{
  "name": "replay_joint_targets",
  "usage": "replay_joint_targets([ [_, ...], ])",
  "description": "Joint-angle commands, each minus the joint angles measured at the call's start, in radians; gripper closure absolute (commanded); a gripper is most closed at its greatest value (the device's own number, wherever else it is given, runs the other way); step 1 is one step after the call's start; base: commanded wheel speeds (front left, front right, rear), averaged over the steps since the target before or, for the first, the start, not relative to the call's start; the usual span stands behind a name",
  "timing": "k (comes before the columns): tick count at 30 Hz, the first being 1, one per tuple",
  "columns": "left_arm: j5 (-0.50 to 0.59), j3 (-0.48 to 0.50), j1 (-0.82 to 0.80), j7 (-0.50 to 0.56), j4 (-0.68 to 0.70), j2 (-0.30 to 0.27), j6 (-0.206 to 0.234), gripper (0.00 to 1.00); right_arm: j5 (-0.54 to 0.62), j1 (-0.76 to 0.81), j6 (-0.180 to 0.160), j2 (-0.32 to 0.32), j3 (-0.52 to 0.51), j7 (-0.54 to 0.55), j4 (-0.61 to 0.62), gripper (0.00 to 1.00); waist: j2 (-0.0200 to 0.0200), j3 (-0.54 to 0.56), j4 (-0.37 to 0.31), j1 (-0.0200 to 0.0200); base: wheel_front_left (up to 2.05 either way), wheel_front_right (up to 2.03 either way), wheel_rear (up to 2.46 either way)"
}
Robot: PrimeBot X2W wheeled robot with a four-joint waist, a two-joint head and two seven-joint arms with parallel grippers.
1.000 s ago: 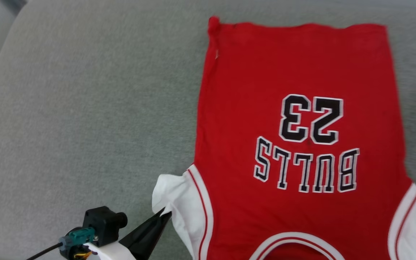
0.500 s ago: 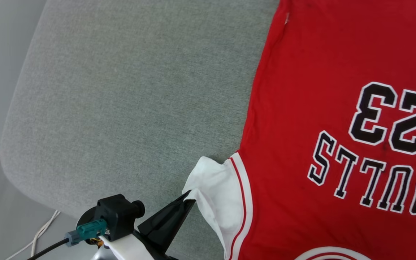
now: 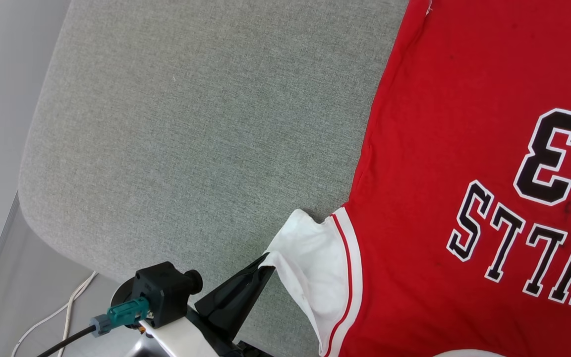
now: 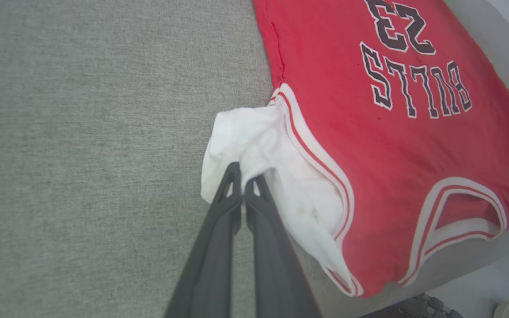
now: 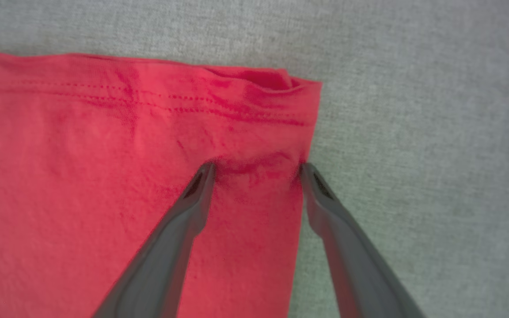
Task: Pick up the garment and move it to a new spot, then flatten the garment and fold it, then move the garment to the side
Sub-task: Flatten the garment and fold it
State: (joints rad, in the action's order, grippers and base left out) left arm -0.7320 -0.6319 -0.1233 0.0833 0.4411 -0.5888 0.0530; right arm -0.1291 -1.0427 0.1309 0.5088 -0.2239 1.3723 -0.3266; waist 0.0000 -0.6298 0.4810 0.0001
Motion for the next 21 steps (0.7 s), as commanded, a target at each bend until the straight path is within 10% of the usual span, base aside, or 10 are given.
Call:
replay_joint_targets([
  [1, -0.002, 0.005, -0.008, -0.007, -0.003, 0.002, -0.003, 1.00, -0.003, 0.053, 0.000, -0.021, 0.000, 0.019, -0.022, 0.00, 0.0000, -0.005, 0.003, -0.0001, 0.00, 0.00, 0.00],
  [2, -0.003, 0.006, -0.009, -0.008, -0.004, 0.002, -0.004, 1.00, -0.006, 0.061, 0.000, -0.024, -0.001, 0.020, -0.021, 0.00, 0.0000, -0.006, 0.004, -0.0001, 0.00, 0.00, 0.00],
  [5, 0.005, 0.008, -0.013, -0.013, -0.005, -0.002, -0.004, 1.00, -0.015, 0.078, 0.000, -0.037, -0.010, 0.037, -0.019, 0.90, 0.0000, -0.008, 0.006, -0.0001, 0.00, 0.00, 0.00],
  [6, 0.006, 0.008, -0.013, -0.019, -0.003, 0.002, -0.004, 1.00, -0.015, 0.083, 0.000, -0.036, -0.010, 0.044, -0.018, 1.00, 0.0000, -0.007, 0.006, -0.0001, 0.00, 0.00, 0.00],
  [21, -0.007, 0.016, 0.001, -0.043, -0.036, 0.010, 0.010, 1.00, -0.041, 0.156, 0.000, -0.013, -0.026, 0.025, 0.012, 1.00, 0.0000, 0.082, -0.050, -0.0001, 0.00, 0.00, 0.00],
])
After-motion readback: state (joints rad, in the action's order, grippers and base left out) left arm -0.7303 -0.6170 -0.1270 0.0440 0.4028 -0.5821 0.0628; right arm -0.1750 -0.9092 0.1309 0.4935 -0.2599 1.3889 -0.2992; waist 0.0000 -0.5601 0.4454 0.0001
